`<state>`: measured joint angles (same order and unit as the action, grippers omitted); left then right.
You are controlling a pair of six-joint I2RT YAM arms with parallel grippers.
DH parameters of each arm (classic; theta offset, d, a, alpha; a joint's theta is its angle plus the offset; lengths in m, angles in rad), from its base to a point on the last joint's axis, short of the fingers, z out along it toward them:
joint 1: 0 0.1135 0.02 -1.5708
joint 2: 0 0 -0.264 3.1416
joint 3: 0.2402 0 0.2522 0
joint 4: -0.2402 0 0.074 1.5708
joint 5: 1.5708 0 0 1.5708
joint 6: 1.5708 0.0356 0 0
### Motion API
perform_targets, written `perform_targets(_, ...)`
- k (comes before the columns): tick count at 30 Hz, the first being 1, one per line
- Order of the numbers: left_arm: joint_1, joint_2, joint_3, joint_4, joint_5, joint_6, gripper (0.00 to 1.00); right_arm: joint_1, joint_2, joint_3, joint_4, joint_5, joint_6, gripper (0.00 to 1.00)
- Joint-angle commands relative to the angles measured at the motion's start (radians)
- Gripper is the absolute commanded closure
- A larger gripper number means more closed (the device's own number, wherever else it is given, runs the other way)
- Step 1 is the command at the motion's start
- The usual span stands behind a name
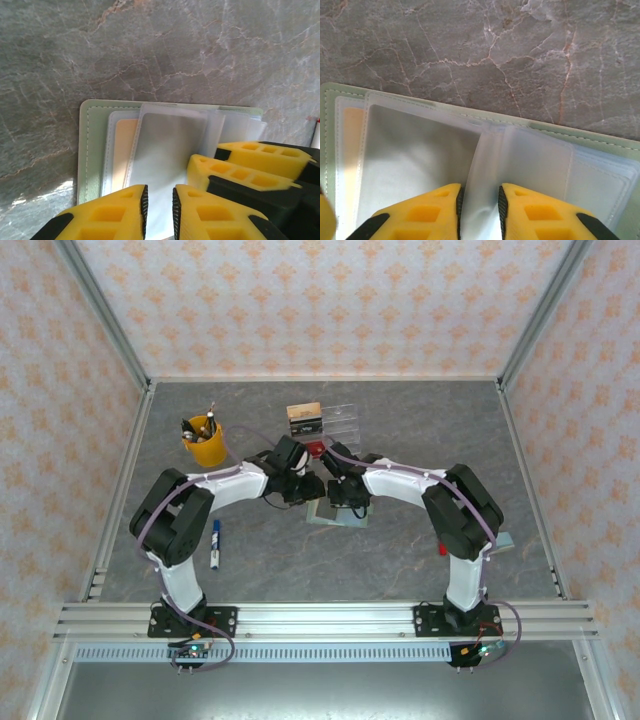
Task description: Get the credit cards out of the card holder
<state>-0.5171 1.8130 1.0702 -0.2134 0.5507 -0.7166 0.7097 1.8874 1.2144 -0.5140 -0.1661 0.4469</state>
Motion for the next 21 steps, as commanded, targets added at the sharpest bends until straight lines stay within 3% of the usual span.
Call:
perform_targets(1, -0.004, 0.021, 0.039, -0.04, 0.001, 0.016, 0.76, -0.01, 0.021, -0.045, -0.046, 0.004, -0.013, 0.73)
perform_targets(21, -0.024, 0.115, 0.085, -0.157, -0.055, 0.051, 0.72, -0.018, 0.02, -0.067, -0.014, -0.041, -0.014, 0.8)
